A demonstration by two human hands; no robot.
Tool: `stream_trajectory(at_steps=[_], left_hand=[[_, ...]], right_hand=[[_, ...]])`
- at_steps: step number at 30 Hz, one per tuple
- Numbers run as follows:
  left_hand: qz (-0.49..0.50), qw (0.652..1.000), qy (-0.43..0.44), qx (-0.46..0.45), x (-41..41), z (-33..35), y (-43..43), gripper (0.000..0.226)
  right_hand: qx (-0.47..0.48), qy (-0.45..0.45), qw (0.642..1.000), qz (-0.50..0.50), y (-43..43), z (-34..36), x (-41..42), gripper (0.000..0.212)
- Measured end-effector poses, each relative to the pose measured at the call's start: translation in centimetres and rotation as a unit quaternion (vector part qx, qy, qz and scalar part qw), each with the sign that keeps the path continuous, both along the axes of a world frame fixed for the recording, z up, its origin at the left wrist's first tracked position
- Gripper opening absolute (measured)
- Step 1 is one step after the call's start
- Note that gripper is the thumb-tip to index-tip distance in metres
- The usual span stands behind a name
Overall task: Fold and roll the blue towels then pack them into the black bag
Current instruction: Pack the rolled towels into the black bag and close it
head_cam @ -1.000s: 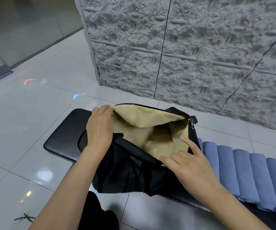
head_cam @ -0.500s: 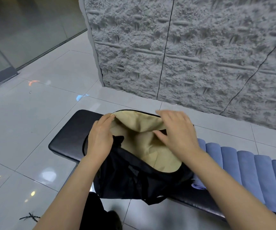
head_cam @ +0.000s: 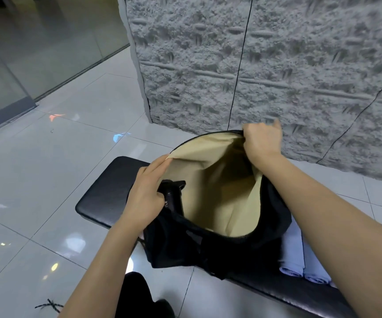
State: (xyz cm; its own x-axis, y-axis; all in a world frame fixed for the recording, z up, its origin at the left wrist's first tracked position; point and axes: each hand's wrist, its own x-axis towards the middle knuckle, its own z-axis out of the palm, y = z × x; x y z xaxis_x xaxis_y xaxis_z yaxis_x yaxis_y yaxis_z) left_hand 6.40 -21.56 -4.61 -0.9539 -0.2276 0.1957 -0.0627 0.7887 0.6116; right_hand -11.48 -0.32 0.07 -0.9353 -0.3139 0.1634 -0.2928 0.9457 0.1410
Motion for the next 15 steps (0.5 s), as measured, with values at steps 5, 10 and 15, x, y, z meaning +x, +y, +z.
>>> stream_trajectory(at_steps=[5, 10, 15], left_hand=[[0.001, 1.0, -0.021, 0.009, -1.0, -1.1, 0.3, 0.096], [-0.012, 0.999, -0.033, 0.015, -1.0, -1.0, 0.4, 0.098], [-0.022, 0.999, -0.036, 0.016, -0.9, -1.0, 0.7, 0.099]], right_hand=[[0.006, -0.026, 1.0, 0.001, 0.2, -2.5, 1.5, 0.037], [-0.116, -0.155, 0.973, 0.128, -0.5, -1.7, 11.3, 0.078], [0.002, -0.266, 0.941, 0.208, 1.3, -3.7, 18.8, 0.068]])
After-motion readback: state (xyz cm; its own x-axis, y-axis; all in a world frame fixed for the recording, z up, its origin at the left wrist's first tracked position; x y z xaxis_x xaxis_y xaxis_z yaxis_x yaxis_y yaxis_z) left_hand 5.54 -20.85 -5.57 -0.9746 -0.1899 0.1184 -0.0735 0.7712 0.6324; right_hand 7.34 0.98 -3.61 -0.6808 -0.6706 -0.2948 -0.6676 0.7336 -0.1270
